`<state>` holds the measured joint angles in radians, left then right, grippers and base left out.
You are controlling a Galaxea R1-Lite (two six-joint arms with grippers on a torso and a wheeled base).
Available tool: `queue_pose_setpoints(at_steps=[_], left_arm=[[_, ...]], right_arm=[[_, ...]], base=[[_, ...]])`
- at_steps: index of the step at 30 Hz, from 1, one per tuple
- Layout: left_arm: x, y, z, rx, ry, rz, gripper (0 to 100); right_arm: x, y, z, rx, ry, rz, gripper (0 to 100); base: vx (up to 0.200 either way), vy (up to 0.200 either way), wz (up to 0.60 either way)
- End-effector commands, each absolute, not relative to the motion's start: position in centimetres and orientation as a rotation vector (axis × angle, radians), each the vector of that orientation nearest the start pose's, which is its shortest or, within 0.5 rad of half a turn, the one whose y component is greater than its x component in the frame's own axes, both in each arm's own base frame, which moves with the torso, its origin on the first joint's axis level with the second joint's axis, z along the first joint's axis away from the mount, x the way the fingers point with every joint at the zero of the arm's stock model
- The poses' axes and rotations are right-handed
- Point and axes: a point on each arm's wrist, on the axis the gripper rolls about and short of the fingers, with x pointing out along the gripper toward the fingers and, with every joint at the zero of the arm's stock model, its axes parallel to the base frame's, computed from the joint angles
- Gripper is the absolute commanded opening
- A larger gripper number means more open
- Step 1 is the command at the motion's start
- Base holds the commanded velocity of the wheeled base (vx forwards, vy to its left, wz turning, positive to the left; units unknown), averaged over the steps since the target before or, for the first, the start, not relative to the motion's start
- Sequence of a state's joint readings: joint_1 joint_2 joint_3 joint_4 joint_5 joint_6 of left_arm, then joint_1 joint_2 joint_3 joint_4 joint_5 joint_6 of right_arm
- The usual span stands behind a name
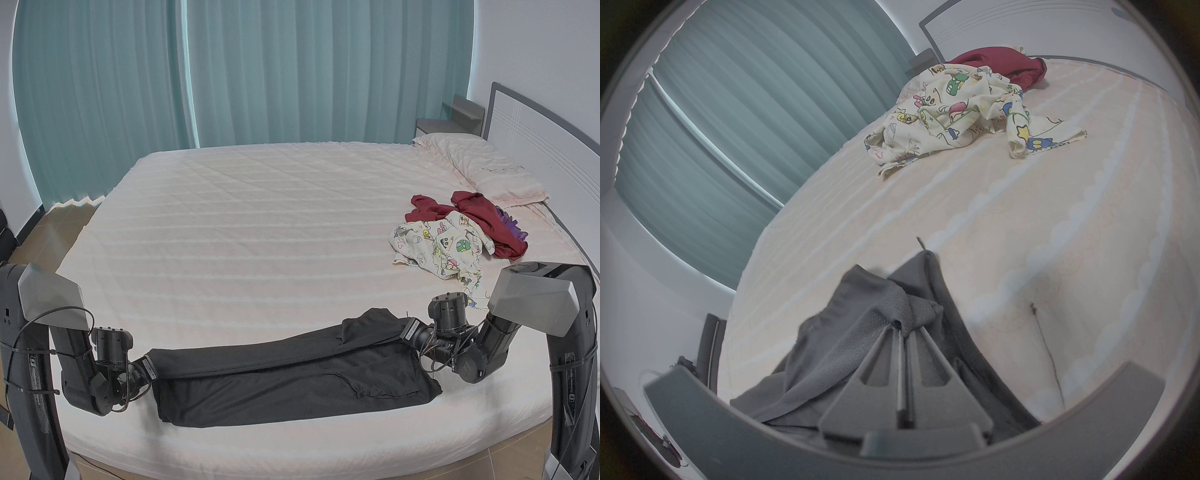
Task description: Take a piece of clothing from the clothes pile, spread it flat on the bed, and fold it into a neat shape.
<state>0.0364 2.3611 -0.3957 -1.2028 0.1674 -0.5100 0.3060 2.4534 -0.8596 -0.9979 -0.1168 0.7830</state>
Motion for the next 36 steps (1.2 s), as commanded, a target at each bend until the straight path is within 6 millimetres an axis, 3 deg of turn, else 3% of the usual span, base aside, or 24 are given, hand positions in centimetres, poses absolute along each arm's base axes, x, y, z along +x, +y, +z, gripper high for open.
queue_pose_setpoints(at_steps=[1, 8, 9, 10, 16, 27, 31, 36], left_arm=[[28.0, 1.2, -6.8, -0.397, 0.779, 0.386, 0], [27.6, 0.8, -7.2, -0.377, 0.827, 0.38, 0], [27.5, 0.7, -7.2, -0.374, 0.829, 0.377, 0], [27.4, 0.6, -7.2, -0.372, 0.833, 0.375, 100], [26.3, 0.5, -6.7, -0.355, 0.85, 0.371, 100], [25.1, 1.5, -1.6, -0.394, 0.72, 0.377, 100], [24.8, 2.3, -0.8, -0.412, 0.723, 0.359, 100], [24.7, 2.4, -0.2, -0.493, 0.778, 0.208, 100]], right_arm=[[36.4, 11.2, -5.3, 0.603, 0.66, -0.067, 0], [36.1, 11.1, -5.8, 0.58, 0.683, -0.07, 0], [36.1, 11.1, -5.8, 0.58, 0.683, -0.07, 100], [36.1, 11.1, -5.8, 0.58, 0.683, -0.07, 100], [35.9, 11.0, -5.3, 0.584, 0.677, -0.07, 100], [35.4, 8.7, -1.4, 0.623, 0.589, -0.098, 100], [35.1, 7.9, -1.2, 0.632, 0.586, -0.119, 100], [34.8, 7.9, -1.5, 0.64, 0.585, -0.109, 100]], base=[[0.0, 0.0, 0.0], [0.0, 0.0, 0.0], [0.0, 0.0, 0.0], [0.0, 0.0, 0.0], [0.0, 0.0, 0.0], [0.0, 0.0, 0.0], [0.0, 0.0, 0.0], [0.0, 0.0, 0.0]])
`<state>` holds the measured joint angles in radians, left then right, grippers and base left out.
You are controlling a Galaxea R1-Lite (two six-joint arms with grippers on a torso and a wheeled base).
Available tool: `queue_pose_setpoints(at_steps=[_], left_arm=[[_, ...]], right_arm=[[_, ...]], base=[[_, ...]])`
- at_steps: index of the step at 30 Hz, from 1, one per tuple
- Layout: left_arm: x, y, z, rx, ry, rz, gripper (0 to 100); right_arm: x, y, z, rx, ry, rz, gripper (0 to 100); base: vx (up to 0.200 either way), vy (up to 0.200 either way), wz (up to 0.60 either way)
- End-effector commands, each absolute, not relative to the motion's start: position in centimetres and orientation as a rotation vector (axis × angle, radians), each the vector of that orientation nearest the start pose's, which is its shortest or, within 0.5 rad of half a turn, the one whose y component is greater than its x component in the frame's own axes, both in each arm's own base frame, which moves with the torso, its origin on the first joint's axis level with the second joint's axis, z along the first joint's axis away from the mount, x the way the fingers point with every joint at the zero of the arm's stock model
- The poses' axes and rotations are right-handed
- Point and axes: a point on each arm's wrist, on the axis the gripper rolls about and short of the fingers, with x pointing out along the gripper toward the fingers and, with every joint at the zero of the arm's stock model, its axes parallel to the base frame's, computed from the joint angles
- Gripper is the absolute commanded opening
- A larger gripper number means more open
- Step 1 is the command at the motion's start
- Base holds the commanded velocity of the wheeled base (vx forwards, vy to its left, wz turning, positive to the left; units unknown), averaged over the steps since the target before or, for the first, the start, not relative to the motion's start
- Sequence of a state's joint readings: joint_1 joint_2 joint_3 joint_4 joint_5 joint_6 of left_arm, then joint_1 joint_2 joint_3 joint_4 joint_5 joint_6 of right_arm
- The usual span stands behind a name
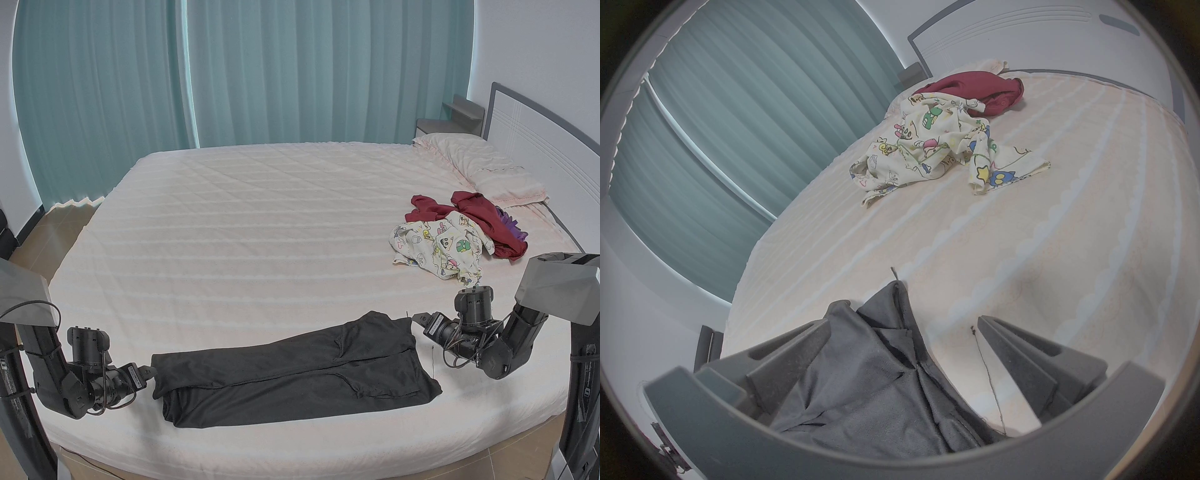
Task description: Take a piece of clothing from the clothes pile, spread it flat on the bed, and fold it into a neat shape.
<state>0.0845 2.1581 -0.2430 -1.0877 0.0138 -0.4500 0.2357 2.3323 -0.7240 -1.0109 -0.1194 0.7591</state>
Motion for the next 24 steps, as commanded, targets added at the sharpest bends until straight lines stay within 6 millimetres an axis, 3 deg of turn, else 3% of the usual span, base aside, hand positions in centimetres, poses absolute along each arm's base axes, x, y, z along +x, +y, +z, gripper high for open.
queue_pose_setpoints(at_steps=[1, 4, 12, 24], left_arm=[[24.9, 2.3, -0.3, -0.502, 0.791, 0.183, 100], [25.4, 1.8, -0.8, -0.516, 0.824, 0.124, 100], [25.9, 0.0, -5.3, -0.346, 0.96, 0.046, 100], [26.6, -2.1, -6.3, -0.276, 0.904, 0.032, 100]], right_arm=[[34.6, 8.0, -1.6, 0.641, 0.582, -0.103, 100], [34.3, 8.1, -1.6, 0.642, 0.574, -0.089, 100], [33.9, 8.1, -1.6, 0.655, 0.557, -0.065, 100], [33.7, 8.2, -1.6, 0.66, 0.563, -0.066, 100]], base=[[0.0, 0.0, 0.0], [0.0, 0.0, 0.0], [0.0, 0.0, 0.0], [0.0, 0.0, 0.0]])
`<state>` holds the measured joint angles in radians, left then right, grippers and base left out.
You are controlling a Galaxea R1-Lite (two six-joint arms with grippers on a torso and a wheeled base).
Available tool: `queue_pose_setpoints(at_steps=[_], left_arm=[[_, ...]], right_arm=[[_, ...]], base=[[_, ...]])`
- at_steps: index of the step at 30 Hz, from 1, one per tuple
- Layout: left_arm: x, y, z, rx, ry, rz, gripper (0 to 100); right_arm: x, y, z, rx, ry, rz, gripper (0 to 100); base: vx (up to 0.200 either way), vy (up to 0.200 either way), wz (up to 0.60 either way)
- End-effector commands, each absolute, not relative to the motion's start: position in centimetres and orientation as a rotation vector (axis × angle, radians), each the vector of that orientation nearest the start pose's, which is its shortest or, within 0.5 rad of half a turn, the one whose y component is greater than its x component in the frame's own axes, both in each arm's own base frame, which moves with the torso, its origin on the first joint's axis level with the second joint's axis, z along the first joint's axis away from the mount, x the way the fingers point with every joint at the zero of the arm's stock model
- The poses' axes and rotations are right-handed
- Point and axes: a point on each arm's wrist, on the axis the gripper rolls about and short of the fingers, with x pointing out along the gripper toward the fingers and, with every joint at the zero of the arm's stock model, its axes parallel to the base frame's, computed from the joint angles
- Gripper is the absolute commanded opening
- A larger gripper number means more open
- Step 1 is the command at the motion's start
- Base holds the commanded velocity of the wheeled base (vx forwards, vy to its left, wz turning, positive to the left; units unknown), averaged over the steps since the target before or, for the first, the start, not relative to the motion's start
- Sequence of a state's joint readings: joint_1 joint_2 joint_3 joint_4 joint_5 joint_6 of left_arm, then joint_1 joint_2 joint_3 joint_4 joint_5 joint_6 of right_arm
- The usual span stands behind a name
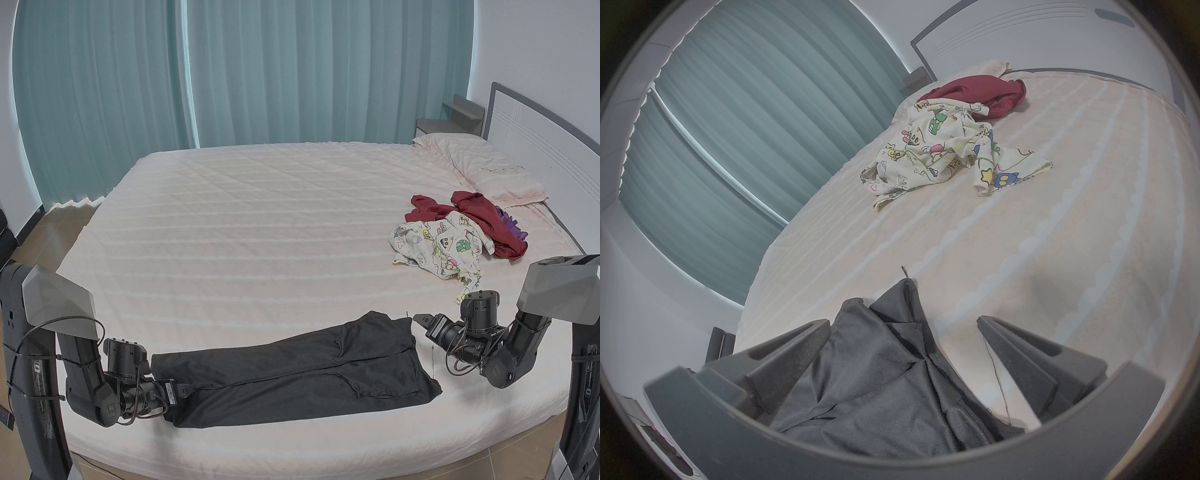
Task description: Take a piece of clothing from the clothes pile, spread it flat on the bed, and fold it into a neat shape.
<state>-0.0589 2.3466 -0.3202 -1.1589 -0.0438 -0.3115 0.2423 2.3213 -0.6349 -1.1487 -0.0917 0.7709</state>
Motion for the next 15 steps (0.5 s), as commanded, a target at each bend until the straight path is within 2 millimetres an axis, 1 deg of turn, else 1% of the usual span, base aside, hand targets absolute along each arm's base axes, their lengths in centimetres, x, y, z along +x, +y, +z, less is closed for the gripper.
queue_pose_setpoints(at_steps=[1, 6, 7, 15], left_arm=[[26.63, -2.18, -6.34, -0.275, 0.904, 0.029, 100], [26.73, -2.31, -6.39, -0.271, 0.902, 0.025, 100], [26.74, -2.31, -6.35, -0.273, 0.9, 0.024, 0], [26.71, -2.05, -6.25, -0.267, 0.894, 0.052, 0]], right_arm=[[33.66, 8.16, -1.64, 0.662, 0.558, -0.064, 100], [33.7, 8.23, -1.75, 0.662, 0.549, -0.058, 100], [33.69, 8.23, -1.76, 0.663, 0.55, -0.059, 100], [33.49, 8.18, -1.93, 0.661, 0.559, -0.062, 100]], base=[[0.0, 0.0, 0.0], [0.0, 0.0, 0.0], [0.0, 0.0, 0.0], [0.0, 0.0, 0.0]])
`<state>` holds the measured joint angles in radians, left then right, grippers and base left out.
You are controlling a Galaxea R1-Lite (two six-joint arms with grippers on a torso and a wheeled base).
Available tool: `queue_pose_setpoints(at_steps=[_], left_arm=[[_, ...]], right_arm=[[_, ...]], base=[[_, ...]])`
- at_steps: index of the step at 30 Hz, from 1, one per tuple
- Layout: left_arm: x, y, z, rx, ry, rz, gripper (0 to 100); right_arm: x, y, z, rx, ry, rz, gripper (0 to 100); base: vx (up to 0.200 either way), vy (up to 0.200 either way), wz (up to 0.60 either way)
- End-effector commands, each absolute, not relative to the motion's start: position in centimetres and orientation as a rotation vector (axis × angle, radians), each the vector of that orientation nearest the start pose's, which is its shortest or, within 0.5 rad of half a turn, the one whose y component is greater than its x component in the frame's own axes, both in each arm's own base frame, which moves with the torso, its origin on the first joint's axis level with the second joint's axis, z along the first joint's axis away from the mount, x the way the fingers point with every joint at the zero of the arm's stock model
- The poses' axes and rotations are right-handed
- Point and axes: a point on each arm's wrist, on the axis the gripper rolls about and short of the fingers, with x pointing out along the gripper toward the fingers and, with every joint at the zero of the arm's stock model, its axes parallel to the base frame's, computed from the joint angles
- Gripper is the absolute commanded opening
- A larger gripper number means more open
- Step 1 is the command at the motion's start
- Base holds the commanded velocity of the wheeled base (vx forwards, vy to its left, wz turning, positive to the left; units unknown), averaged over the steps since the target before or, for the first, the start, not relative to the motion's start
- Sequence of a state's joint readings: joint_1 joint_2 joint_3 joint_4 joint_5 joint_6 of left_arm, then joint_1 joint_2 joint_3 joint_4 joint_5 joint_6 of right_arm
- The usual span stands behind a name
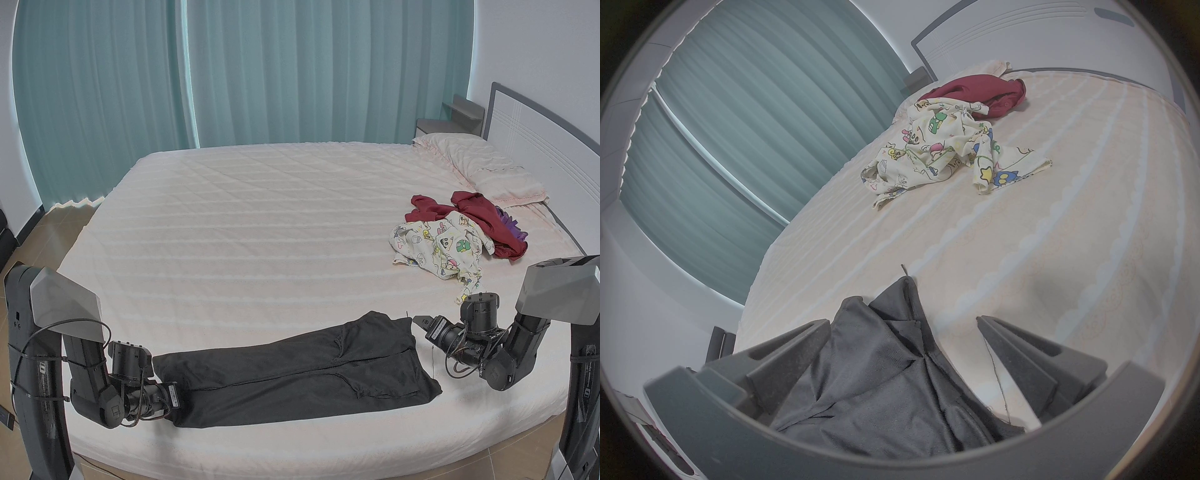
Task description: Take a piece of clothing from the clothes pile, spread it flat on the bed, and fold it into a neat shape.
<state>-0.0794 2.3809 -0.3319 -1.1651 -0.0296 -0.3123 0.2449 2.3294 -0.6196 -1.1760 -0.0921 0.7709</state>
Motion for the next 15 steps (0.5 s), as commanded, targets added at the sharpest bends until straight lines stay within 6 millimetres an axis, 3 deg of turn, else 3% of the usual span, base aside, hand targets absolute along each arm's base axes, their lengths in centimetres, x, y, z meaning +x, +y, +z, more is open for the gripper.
queue_pose_setpoints(at_steps=[1, 15], left_arm=[[26.7, -2.0, -6.3, -0.264, 0.894, 0.058, 0], [26.5, -0.2, -3.5, -0.282, 0.812, 0.126, 0]], right_arm=[[33.5, 8.1, -1.9, 0.662, 0.558, -0.064, 100], [33.0, 8.1, -2.2, 0.659, 0.559, -0.061, 100]], base=[[0.0, 0.0, 0.0], [0.0, 0.0, 0.0]])
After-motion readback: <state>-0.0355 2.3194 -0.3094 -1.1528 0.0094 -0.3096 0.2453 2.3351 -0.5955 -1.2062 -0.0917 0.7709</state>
